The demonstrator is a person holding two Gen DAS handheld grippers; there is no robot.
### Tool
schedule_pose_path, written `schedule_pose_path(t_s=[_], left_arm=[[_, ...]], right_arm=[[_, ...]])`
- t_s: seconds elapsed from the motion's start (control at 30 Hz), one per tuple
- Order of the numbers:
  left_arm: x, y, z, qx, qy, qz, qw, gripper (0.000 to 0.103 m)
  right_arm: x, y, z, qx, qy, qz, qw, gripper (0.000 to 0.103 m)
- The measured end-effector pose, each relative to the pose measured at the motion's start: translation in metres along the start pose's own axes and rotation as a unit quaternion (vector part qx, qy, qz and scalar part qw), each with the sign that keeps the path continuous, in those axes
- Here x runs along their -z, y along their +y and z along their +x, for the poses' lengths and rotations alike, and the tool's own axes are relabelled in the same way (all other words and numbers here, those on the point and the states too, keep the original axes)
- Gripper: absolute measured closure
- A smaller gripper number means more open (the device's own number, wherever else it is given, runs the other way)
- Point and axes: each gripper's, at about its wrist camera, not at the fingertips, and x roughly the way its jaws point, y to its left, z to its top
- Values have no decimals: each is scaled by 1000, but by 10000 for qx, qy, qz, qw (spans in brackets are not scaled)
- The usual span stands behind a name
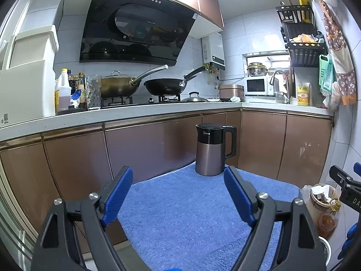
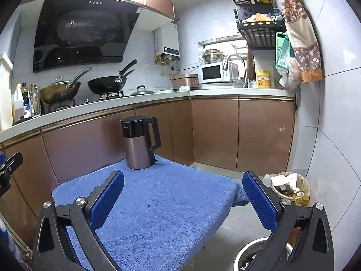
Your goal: Collect trash
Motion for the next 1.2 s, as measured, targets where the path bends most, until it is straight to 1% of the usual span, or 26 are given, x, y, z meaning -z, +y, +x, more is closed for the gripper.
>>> schedule_pose_path(t_s=[0.53, 0.93, 1.2], left_arm=[[10, 9, 9, -13, 174, -78, 9998, 21], [22, 10, 25, 17, 397, -100, 9992, 21], [21, 13, 25, 35, 386, -212, 9990, 21]], right_arm=[[5, -8, 4, 23, 145, -19, 9999, 0], [13, -13, 24, 76, 355, -90, 9993, 0], [19, -12, 32, 124, 499, -137, 9986, 0]])
